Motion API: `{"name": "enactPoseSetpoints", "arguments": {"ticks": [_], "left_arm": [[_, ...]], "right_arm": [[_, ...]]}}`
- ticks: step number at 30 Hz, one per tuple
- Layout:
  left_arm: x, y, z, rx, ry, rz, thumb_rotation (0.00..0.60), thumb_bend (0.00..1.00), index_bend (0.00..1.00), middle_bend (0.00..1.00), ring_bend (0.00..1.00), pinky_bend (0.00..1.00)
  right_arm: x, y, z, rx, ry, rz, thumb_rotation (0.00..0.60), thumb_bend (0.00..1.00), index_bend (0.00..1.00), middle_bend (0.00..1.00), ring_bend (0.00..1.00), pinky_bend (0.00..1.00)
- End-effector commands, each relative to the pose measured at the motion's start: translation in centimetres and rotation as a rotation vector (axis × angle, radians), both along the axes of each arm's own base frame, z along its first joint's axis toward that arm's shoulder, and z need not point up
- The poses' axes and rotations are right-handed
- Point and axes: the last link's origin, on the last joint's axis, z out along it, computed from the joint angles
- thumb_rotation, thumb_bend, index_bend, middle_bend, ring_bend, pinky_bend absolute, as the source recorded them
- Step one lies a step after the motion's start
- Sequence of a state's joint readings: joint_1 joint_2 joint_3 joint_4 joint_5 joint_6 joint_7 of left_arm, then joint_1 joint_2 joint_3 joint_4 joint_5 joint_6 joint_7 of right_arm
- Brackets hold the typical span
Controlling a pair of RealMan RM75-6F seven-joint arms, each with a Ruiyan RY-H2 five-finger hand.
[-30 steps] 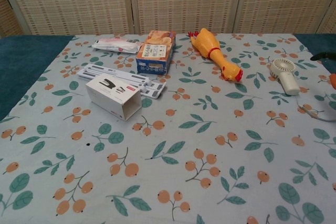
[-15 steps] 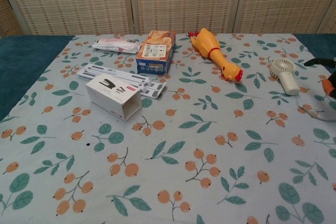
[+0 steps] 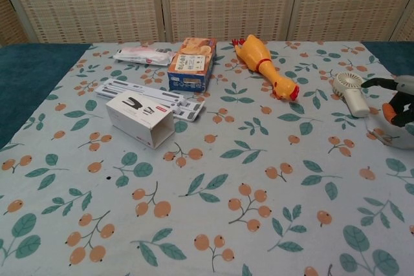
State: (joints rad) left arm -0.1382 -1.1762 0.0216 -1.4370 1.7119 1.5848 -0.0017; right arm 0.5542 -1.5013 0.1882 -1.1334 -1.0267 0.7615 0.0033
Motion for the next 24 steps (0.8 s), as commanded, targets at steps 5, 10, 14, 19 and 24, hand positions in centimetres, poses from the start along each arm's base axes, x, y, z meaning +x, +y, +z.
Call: {"name": "enactPoseSetpoints", "arguments": {"ticks": [5,10,14,19,24], "left_arm": [[0.04,-0.04,0.07,0.000,-0.003,-0.002,0.600,0.38,0.11,0.03,0.15,0.43],[0.06,-0.01,0.03,-0.006,-0.003,-0.002,0.600,0.38,0.11,0.03,0.15,0.43],[0.07,-0.03,0.03,-0.008,-0.003,-0.001,0.600,0.38,0.12,0.03,0.15,0.43],[0.06,0.01,0.08,-0.006,-0.005,0.000,0.600,0.38,0.11,0.03,0.15,0.43],[0.08,-0.02,0.00,-0.009,-0.003,-0.002,0.600,0.38,0.12,0.03,0.16,0.43]], "right_arm": [[0.13,-0.23,-0.32,-0.005,-0.008,-0.001,0.600,0.70,0.05,0.77,0.57,0.73],[0.20,-0.46,-0.57,-0.005,-0.011,-0.003,0.600,0.70,0.05,0.77,0.57,0.73],[0.08,-0.59,-0.64,-0.010,-0.010,-0.007,0.600,0.70,0.05,0.77,0.57,0.73],[-0.24,-0.66,-0.57,-0.017,-0.013,-0.016,0.600,0.70,0.05,0.77,0.57,0.73],[-0.40,-0.73,-0.62,-0.018,-0.012,-0.017,0.600,0.70,0.05,0.77,0.57,0.73]]}}
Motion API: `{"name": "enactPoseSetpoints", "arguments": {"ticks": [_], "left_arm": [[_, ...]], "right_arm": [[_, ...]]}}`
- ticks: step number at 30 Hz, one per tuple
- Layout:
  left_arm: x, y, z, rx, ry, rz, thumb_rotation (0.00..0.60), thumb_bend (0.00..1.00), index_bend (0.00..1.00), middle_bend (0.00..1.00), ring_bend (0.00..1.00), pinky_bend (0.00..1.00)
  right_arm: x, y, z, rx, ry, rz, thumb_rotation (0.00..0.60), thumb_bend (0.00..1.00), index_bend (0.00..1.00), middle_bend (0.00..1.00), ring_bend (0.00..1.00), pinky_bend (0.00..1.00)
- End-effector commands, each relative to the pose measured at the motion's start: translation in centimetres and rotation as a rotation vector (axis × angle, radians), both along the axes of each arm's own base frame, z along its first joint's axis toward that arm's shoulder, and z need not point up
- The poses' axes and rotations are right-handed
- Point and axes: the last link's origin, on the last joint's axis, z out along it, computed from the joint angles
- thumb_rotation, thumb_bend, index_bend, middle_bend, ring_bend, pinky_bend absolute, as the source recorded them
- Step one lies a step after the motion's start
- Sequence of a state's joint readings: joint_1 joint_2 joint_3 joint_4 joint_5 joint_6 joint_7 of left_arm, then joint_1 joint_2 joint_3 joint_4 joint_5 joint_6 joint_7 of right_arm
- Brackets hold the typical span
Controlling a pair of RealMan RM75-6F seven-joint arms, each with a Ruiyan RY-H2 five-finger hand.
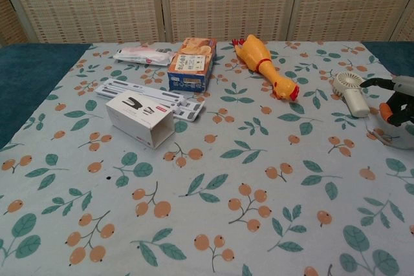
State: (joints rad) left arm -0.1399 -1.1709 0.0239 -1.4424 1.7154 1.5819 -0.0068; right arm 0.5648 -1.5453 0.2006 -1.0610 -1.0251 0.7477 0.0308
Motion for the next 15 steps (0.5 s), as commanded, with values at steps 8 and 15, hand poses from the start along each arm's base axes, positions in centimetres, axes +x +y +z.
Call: {"name": "enactPoseSetpoints", "arguments": {"ticks": [8,15], "left_arm": [[0.01,-0.04,0.01,-0.001,0.002,0.000,0.600,0.38,0.11,0.03,0.15,0.43],[0.01,-0.06,0.02,0.000,0.001,-0.001,0.600,0.38,0.12,0.03,0.15,0.43]], "right_arm": [[0.00,-0.10,-0.18,0.004,-0.002,0.004,0.600,0.70,0.05,0.77,0.57,0.73],[0.01,-0.21,-0.29,0.006,-0.002,0.004,0.600,0.70,0.05,0.77,0.57,0.73]]}}
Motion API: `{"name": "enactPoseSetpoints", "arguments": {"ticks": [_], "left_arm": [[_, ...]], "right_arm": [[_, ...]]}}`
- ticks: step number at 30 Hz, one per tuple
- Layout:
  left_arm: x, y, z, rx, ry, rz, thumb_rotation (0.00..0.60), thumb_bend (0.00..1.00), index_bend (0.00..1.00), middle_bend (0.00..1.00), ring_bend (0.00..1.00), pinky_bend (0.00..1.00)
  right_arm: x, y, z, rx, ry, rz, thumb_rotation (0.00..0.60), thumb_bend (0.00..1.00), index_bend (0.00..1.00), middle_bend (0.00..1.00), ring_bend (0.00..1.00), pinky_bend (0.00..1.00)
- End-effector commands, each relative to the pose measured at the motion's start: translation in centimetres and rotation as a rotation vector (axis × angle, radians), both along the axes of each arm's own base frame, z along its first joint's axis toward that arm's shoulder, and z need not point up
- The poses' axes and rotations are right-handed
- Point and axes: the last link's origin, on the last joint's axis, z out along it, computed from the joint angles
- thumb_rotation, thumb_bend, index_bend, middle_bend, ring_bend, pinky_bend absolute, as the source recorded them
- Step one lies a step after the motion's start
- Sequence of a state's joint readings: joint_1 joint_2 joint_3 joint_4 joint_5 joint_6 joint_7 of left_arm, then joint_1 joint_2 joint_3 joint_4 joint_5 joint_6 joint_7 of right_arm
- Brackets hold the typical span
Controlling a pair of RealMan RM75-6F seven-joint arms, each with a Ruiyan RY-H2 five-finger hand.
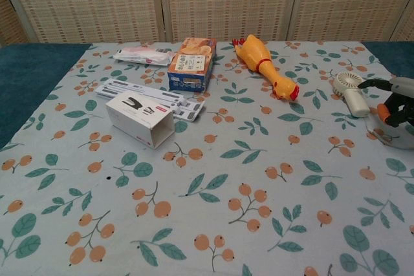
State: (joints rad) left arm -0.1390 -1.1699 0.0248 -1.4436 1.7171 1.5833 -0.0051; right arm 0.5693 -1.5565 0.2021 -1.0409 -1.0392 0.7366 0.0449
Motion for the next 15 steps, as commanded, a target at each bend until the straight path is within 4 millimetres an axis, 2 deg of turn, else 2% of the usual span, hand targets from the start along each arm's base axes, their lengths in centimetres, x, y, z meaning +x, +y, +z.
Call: {"name": "enactPoseSetpoints", "arguments": {"ticks": [1,15], "left_arm": [[-0.01,0.00,0.00,0.000,0.000,0.001,0.600,0.38,0.12,0.03,0.15,0.43],[0.03,0.00,0.09,0.001,-0.004,-0.001,0.600,0.38,0.12,0.03,0.16,0.43]], "right_arm": [[0.01,-0.03,-0.06,0.001,-0.001,0.000,0.600,0.70,0.05,0.77,0.57,0.73],[-0.09,0.00,-0.59,0.012,-0.001,-0.004,0.600,0.70,0.05,0.77,0.57,0.73]]}}
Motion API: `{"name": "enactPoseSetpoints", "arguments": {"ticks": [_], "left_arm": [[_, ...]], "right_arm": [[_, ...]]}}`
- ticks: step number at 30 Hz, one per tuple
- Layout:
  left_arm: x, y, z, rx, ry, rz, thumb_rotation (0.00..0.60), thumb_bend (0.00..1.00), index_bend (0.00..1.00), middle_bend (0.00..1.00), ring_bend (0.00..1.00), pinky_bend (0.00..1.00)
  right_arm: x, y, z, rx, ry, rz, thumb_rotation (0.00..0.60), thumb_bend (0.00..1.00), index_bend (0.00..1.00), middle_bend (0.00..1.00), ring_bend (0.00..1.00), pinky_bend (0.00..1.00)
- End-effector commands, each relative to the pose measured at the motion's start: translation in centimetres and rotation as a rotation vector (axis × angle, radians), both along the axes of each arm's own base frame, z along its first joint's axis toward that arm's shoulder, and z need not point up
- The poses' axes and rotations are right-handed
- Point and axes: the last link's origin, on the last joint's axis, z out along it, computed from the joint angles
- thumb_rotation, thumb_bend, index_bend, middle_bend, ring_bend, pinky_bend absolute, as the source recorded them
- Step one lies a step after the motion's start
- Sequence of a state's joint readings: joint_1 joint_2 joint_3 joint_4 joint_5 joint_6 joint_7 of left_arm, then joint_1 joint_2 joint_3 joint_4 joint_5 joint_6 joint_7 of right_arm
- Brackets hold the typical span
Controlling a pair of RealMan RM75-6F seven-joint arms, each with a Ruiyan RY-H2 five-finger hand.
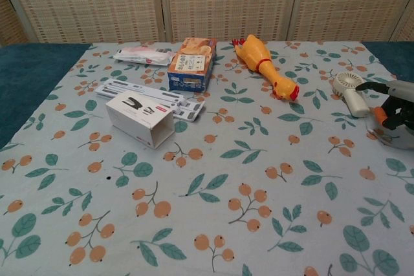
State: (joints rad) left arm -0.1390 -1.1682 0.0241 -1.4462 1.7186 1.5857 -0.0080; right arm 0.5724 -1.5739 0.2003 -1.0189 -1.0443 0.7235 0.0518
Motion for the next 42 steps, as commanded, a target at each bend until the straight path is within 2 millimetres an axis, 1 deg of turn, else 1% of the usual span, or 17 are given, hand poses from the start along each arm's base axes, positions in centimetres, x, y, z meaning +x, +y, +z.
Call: {"name": "enactPoseSetpoints", "arguments": {"ticks": [1,21,42], "left_arm": [[-0.1,0.0,0.0,0.000,0.000,0.002,0.600,0.38,0.12,0.03,0.16,0.43],[-0.1,0.0,0.1,0.002,-0.006,0.001,0.600,0.38,0.12,0.03,0.16,0.43],[-0.1,0.0,0.2,0.002,-0.007,0.001,0.600,0.38,0.13,0.03,0.16,0.43]], "right_arm": [[0.0,0.0,0.0,0.000,0.000,0.000,0.600,0.70,0.05,0.77,0.57,0.73],[-0.6,-0.1,-0.2,0.000,0.002,-0.020,0.600,0.70,0.05,0.77,0.57,0.73],[-1.3,-0.7,-0.9,0.013,0.016,-0.041,0.600,0.70,0.05,0.77,0.57,0.73]]}}
